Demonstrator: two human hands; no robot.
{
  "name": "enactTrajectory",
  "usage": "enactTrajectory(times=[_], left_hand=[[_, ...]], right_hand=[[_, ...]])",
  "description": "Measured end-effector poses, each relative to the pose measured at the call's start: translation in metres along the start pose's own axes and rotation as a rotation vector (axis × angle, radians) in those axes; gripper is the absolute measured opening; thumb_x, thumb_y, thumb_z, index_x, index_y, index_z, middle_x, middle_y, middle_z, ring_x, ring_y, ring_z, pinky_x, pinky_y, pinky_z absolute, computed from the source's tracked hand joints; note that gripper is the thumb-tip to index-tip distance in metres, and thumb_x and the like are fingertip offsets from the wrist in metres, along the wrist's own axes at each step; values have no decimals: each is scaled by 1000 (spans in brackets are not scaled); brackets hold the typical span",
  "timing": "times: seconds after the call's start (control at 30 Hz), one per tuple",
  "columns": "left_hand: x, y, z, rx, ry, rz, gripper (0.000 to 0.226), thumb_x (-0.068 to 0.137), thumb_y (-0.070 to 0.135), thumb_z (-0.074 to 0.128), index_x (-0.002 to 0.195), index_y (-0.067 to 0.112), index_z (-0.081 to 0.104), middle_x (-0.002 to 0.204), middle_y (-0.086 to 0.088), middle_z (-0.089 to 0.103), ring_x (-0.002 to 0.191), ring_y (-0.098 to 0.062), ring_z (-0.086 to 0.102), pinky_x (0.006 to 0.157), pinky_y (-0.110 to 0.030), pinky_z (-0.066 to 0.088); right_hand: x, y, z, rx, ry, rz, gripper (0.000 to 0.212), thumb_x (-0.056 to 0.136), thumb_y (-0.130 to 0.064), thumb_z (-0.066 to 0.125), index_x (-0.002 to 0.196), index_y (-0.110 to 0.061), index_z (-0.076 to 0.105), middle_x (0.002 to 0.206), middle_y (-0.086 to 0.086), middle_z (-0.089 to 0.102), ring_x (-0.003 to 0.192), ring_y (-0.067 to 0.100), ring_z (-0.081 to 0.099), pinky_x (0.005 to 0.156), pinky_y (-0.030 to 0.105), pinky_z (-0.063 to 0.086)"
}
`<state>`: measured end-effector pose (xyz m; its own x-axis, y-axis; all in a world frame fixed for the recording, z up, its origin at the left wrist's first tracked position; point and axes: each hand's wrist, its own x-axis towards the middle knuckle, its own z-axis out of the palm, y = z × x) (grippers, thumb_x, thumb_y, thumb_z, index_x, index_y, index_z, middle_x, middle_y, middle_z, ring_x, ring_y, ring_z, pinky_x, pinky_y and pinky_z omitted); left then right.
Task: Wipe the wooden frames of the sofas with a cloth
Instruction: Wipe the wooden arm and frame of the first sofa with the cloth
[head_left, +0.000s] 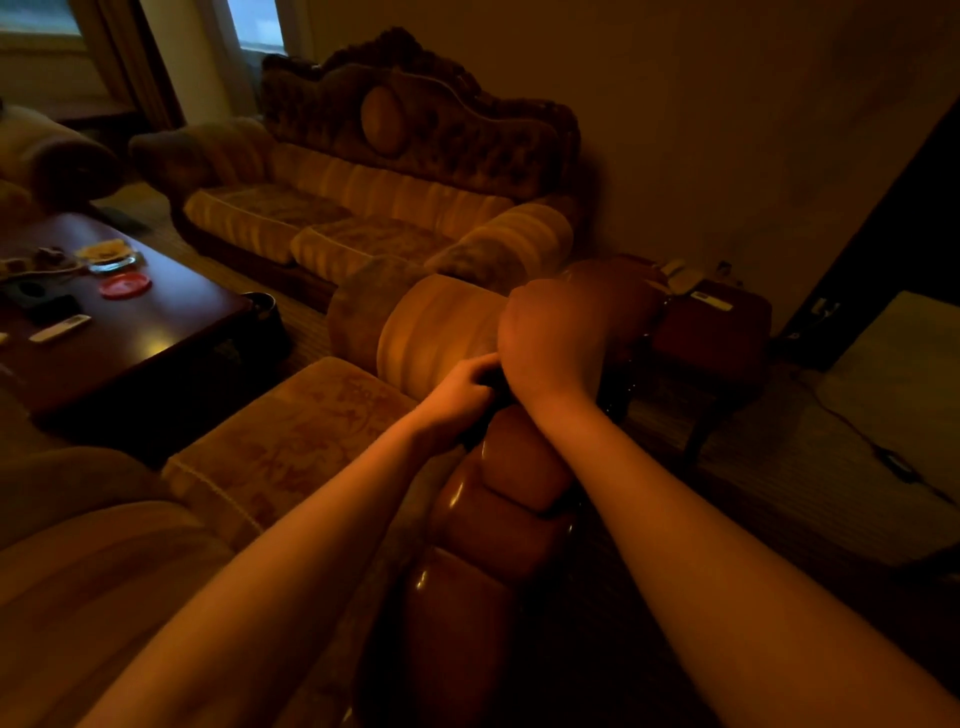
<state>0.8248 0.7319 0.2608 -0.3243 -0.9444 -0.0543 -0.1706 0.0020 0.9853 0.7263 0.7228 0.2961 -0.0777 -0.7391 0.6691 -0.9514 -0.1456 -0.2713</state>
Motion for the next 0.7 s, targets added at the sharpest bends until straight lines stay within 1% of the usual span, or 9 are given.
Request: enactTrajectory(times=[0.07, 0.13, 0.17, 0.23, 0.3, 0.37, 0.5, 0.6, 0.7], left_hand=[[-23, -3, -2, 7, -30, 38, 70, 78, -31, 28, 128, 13, 51, 109, 2, 64, 100, 4, 62, 81, -15, 51], [-44, -7, -5, 56, -32, 42, 79, 74, -31, 27, 132, 19, 47, 124, 2, 58, 116, -2, 54, 93, -19, 48], [-54, -9, -6, 70, -29, 34, 79, 76, -30, 28, 133, 22, 46, 125, 4, 57, 117, -2, 53, 94, -19, 48], [-73, -7, -5, 87, 1, 34, 73, 81, -26, 31, 132, 24, 45, 117, 10, 60, 104, 7, 58, 86, -15, 51], [-90, -4, -4, 104, 32, 33, 67, 84, -24, 35, 128, 25, 47, 108, 16, 61, 94, 12, 59, 77, -10, 51], [-104, -5, -5, 118, 64, 23, 69, 83, -24, 35, 126, 27, 50, 109, 13, 61, 97, 7, 60, 78, -12, 51], [-134, -11, -7, 165, 141, 2, 81, 76, -25, 31, 117, 41, 53, 120, 6, 60, 95, 1, 63, 85, -31, 54], [-158, -18, -5, 158, 173, 15, 78, 82, -23, 36, 118, 45, 49, 127, 9, 53, 101, 2, 58, 92, -35, 50], [-184, -37, -6, 183, 196, 0, 82, 79, -24, 34, 119, 47, 47, 130, 5, 53, 95, 5, 59, 91, -38, 50]], right_hand=[[1, 0, -5, 47, -30, 0, 35, 85, -23, 35, 71, -14, 65, 80, 2, 66, 85, 22, 61, 90, 42, 40], [0, 1, -8, 64, -76, -6, 31, 85, -19, 39, 73, -11, 66, 82, 4, 67, 91, 23, 61, 94, 43, 38], [-3, 2, -10, 67, -97, -19, 29, 85, -18, 40, 75, -9, 67, 85, 5, 68, 95, 24, 61, 97, 43, 37], [-12, 8, -14, 51, -136, -96, 29, 86, -17, 42, 85, -5, 68, 97, 10, 68, 109, 27, 59, 104, 45, 31], [-23, 11, -24, 35, -291, -212, 34, 93, -19, 38, 108, -3, 64, 122, 13, 60, 129, 25, 43, 113, 43, 17], [-31, 14, -32, -11, -425, -248, 35, 99, -21, 34, 124, -7, 55, 140, 6, 46, 141, 19, 24, 116, 37, 7], [-46, 11, -35, -77, -420, -226, 35, 98, -25, 34, 123, -15, 57, 145, -1, 40, 144, 16, 12, 115, 37, 3], [-63, 10, -38, 8, -402, -178, 35, 98, -24, 36, 122, -14, 59, 148, 0, 38, 144, 15, 16, 114, 36, 10], [-72, 7, -43, 49, -372, -132, 36, 99, -22, 34, 123, -12, 59, 150, 1, 35, 142, 14, 21, 113, 35, 13]])
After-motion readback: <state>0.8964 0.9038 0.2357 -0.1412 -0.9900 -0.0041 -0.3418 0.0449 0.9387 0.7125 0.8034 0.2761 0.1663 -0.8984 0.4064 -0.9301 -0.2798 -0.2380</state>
